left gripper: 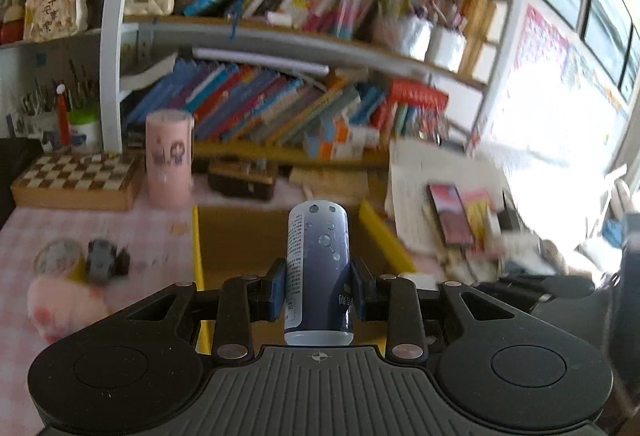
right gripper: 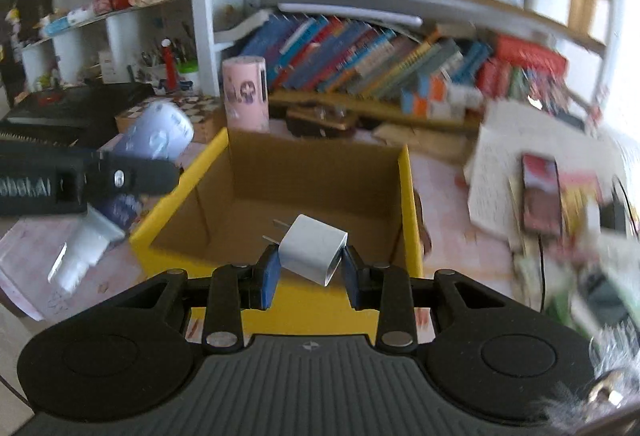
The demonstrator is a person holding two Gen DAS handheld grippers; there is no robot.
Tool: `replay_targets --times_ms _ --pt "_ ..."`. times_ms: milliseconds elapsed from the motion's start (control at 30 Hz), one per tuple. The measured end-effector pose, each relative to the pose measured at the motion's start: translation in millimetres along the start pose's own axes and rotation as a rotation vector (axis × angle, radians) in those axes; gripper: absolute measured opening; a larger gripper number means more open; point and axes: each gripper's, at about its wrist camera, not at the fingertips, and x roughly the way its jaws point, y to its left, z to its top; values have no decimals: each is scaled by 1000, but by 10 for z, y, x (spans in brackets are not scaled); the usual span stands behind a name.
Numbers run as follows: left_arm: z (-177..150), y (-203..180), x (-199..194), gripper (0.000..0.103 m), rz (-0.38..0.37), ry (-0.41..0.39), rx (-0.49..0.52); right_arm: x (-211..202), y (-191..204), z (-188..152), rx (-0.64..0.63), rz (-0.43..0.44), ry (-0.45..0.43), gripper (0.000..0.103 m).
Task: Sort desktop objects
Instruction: 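Open the right tool over the box while the left tool releases the bottle inside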
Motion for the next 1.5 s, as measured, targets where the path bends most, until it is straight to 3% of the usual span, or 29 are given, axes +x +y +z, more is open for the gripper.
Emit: replay_targets --times_ms 100,200,367,500,633,733,900,1167,1267,1500 --pt "169 -11 225 31 21 -7 1 245 -89 172 -77 14 5 31" --pt "264 45 567 31 33 40 -18 553 -154 315 -175 15 29 31" --pt "234 196 1217 31 71 173 -3 1145 -170 401 -408 -19 133 31" --pt "170 229 1670 31 128 293 59 1553 -143 391 -560 17 225 31" --pt "116 224 1939 31 191 390 120 1811 -24 321 -793 42 294 31" --pt "103 242 2057 32 207 442 138 1943 -19 289 -873 68 352 31" --pt "125 189 2113 32 213 450 187 2019 -98 273 -898 122 382 31" --pt "79 54 2133 34 229 404 290 1994 -155 190 -890 149 357 32" --pt "80 -12 2100 46 228 374 328 1934 -152 168 -889 141 343 46" --pt "159 -181 1771 71 209 245 403 1699 -249 350 -822 128 263 58"
